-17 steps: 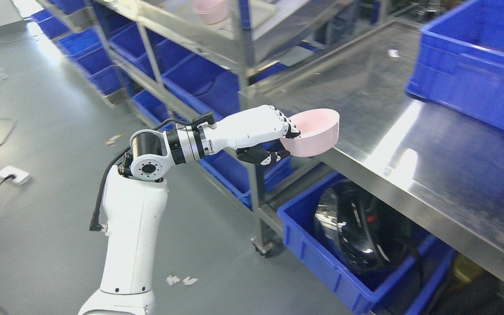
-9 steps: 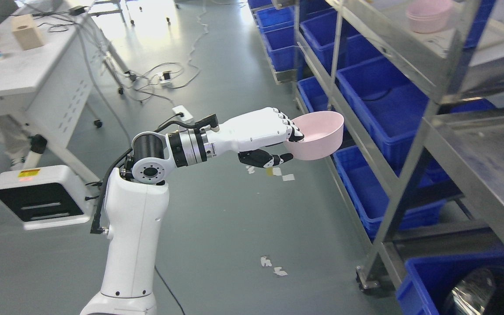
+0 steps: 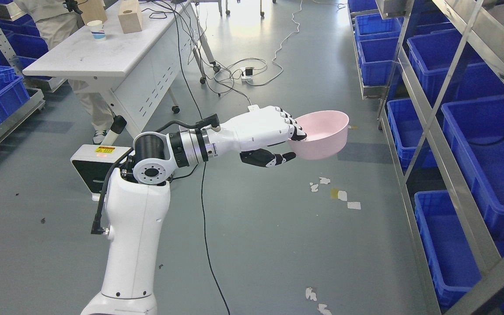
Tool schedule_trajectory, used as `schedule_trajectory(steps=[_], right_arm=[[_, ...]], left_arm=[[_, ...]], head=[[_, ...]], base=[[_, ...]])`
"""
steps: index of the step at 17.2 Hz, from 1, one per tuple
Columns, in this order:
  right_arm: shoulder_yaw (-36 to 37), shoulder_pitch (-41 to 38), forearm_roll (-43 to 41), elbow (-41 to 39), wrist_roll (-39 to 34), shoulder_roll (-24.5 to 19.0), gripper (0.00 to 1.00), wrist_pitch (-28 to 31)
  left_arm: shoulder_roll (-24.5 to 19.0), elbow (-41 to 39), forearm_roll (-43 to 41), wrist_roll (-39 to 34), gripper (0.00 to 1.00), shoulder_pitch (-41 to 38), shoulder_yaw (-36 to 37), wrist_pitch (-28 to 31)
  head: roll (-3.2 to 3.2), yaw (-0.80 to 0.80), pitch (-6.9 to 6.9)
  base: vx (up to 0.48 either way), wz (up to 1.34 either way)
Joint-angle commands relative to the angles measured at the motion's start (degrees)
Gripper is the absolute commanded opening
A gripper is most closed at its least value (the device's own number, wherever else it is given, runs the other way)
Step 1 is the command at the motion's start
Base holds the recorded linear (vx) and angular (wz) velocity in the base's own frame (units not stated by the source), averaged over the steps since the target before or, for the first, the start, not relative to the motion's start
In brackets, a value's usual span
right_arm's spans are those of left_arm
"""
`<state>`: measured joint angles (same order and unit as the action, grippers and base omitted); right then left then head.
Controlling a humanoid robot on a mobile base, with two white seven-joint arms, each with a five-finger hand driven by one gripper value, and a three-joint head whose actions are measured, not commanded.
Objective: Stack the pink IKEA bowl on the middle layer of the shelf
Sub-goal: 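Carry the pink bowl in the left hand while driving to the shelf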
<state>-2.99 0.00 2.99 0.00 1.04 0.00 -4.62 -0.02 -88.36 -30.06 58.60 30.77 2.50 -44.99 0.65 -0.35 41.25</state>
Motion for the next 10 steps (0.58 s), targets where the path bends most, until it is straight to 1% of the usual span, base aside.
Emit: schedule_trajectory(steps=[1,10], right_arm=[[0.0,-0.27,0.0,-1.0,0.02,1.0,1.0,-0.04],[0.0,-0.18,0.0,-1.0,0.02,1.0,1.0,-0.04]], left_arm=[[-0.98,-0.41,0.0,-0.07,0.03,-0.01,0.4,-0.01],[-0.98,-1.64,0.0,-0.15,0.03,-0.01,-0.04,-0.01]], head=[[0.0,0.0,0.0],[0.0,0.0,0.0]], base=[[0.316,0.17],[0.355,0.02]])
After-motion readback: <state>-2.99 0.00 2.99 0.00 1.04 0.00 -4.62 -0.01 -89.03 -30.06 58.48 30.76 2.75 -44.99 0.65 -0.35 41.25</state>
